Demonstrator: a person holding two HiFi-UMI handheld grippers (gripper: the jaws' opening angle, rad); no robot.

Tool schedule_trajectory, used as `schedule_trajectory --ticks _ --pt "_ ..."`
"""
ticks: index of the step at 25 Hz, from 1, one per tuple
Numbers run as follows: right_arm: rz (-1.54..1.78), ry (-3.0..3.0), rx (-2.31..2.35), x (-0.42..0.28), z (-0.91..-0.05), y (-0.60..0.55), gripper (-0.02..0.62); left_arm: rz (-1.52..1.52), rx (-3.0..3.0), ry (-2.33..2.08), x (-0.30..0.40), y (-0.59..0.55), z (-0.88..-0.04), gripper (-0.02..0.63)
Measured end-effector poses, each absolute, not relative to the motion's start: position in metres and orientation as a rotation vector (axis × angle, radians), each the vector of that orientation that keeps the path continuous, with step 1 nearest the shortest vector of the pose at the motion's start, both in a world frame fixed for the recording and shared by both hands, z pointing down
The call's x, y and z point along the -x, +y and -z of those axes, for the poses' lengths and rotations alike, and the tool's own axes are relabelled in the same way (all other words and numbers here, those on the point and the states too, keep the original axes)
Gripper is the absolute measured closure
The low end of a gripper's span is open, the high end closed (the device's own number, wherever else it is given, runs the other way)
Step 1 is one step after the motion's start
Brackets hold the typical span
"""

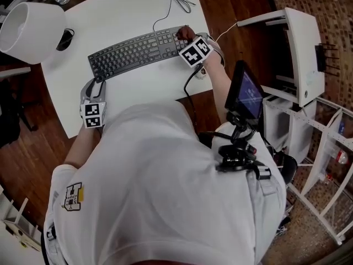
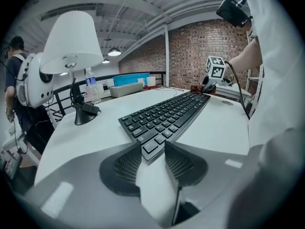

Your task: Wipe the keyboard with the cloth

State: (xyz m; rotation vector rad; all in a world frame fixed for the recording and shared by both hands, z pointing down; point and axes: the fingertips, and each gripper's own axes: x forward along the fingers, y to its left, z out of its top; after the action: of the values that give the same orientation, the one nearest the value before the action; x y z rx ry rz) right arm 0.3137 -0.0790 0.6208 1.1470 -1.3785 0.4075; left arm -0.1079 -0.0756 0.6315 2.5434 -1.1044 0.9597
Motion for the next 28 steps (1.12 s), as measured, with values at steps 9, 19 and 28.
schedule_trajectory --ticks 9,19,28 --pt "-0.252 -1.506 -1.065 -0.245 -0.593 -0.098 0.508 -0.922 -2.574 -1.073 0.085 -0.074 -0.632 0.451" --pt "-0.012 -1.883 -0.647 0.044 -0.571 -0.136 0.508 -0.85 -2.669 -0.912 0.072 -0.065 -0.605 0.451" --pt "-0.046 -1.795 -0.586 0.051 -0.624 -0.127 0.508 -0.901 -2.668 -0.859 0.085 -0.062 -0.629 0.451"
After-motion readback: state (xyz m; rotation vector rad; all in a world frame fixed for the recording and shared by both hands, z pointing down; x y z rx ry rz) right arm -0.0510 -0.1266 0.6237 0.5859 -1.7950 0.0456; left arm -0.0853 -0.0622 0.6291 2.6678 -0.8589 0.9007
